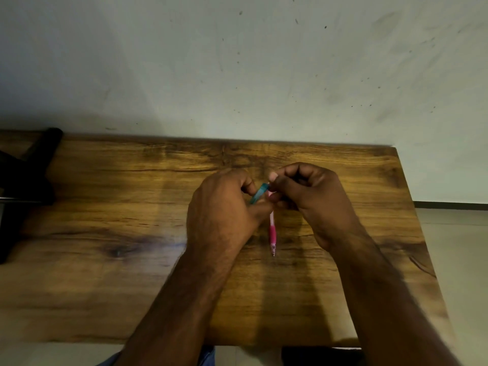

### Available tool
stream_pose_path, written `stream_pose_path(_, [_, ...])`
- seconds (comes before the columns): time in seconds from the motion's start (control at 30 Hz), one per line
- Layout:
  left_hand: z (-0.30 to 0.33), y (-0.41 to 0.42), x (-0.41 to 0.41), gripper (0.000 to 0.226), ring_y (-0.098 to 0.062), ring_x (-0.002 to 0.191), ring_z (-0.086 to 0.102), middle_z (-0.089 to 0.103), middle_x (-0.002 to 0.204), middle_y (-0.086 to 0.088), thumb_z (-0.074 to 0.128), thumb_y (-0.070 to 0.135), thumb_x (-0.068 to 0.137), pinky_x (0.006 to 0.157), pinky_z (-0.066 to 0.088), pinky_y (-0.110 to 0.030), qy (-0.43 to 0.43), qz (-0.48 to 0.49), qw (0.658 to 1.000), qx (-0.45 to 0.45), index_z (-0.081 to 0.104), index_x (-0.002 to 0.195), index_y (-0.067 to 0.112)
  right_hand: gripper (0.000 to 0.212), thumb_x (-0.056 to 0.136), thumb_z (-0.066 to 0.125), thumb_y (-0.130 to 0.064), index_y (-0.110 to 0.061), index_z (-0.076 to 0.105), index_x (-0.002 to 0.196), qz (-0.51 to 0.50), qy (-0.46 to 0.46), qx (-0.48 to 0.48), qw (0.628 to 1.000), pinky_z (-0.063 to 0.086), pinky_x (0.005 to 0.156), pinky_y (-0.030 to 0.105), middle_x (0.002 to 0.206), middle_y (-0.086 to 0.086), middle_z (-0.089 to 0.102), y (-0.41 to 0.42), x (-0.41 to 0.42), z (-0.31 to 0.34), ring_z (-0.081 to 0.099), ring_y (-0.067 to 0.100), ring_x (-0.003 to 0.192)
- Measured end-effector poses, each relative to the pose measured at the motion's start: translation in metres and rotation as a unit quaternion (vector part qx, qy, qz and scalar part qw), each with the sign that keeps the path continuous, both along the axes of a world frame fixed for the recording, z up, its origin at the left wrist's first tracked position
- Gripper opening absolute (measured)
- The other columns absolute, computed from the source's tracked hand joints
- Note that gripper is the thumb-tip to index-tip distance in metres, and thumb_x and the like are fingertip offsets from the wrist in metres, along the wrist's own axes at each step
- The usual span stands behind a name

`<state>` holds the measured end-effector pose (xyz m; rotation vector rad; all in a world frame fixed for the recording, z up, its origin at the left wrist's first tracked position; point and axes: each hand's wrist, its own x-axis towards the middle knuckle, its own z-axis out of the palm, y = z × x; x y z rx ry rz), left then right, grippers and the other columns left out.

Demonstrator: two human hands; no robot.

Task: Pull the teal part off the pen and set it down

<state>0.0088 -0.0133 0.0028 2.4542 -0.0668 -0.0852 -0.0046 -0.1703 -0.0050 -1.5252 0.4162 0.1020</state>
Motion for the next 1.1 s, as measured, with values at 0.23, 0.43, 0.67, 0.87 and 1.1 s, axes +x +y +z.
stream_pose_path(0.23, [0.000, 0.003, 0.001, 0.027, 0.002, 0.078, 0.063, 0.067, 0.084, 0.016, 0.089, 0.031, 0.074, 0.067, 0.057, -0.024, 0.013, -0.035, 0.998, -0.051, 0.070, 0.093, 0.034, 0.011, 0.084, 0.082, -0.007, -0.004, 0.077, 0.093, 0.006, -0.009, 0.007, 1.000, 0.059, 0.066, 0.025, 0.084, 0.013, 0.078, 0.001, 0.001, -0.002, 0.076, 0.021, 0.076])
stream_pose_path(0.43, [0.000, 0.003, 0.003, 0.023, -0.005, 0.081, 0.065, 0.069, 0.085, 0.014, 0.087, 0.030, 0.076, 0.072, 0.062, -0.035, 0.014, -0.044, 0.998, -0.039, 0.075, 0.095, 0.031, 0.006, 0.085, 0.082, -0.008, -0.007, 0.078, 0.090, -0.007, 0.006, 0.014, 1.000, 0.063, 0.072, 0.031, 0.085, 0.013, 0.078, 0.000, 0.001, -0.005, 0.076, 0.026, 0.079])
stream_pose_path(0.67, [0.000, 0.006, 0.003, 0.023, 0.002, 0.077, 0.062, 0.067, 0.082, 0.016, 0.089, 0.030, 0.075, 0.069, 0.059, -0.025, 0.016, -0.050, 0.998, -0.029, 0.073, 0.090, 0.035, 0.006, 0.085, 0.081, -0.005, -0.006, 0.078, 0.090, -0.045, 0.010, 0.022, 0.999, 0.060, 0.069, 0.025, 0.084, 0.011, 0.079, -0.003, 0.002, -0.006, 0.076, 0.020, 0.076])
stream_pose_path(0.87, [0.000, 0.010, 0.005, 0.023, 0.005, 0.075, 0.063, 0.066, 0.081, 0.018, 0.088, 0.026, 0.077, 0.064, 0.052, -0.016, 0.001, -0.004, 0.998, -0.070, 0.072, 0.091, 0.034, 0.009, 0.086, 0.081, -0.006, -0.013, 0.078, 0.091, -0.025, -0.002, -0.077, 0.997, 0.061, 0.067, 0.023, 0.080, 0.003, 0.079, 0.000, 0.000, -0.007, 0.077, 0.014, 0.074])
stream_pose_path(1.1, [-0.001, 0.016, 0.009, 0.026, 0.002, 0.079, 0.064, 0.070, 0.090, 0.014, 0.088, 0.023, 0.078, 0.064, 0.049, -0.013, -0.043, 0.026, 0.996, -0.069, 0.075, 0.100, 0.025, 0.016, 0.088, 0.078, -0.014, -0.029, 0.080, 0.093, 0.089, -0.021, -0.281, 0.955, 0.059, 0.067, 0.019, 0.084, -0.012, 0.076, 0.025, -0.002, -0.015, 0.072, 0.001, 0.078])
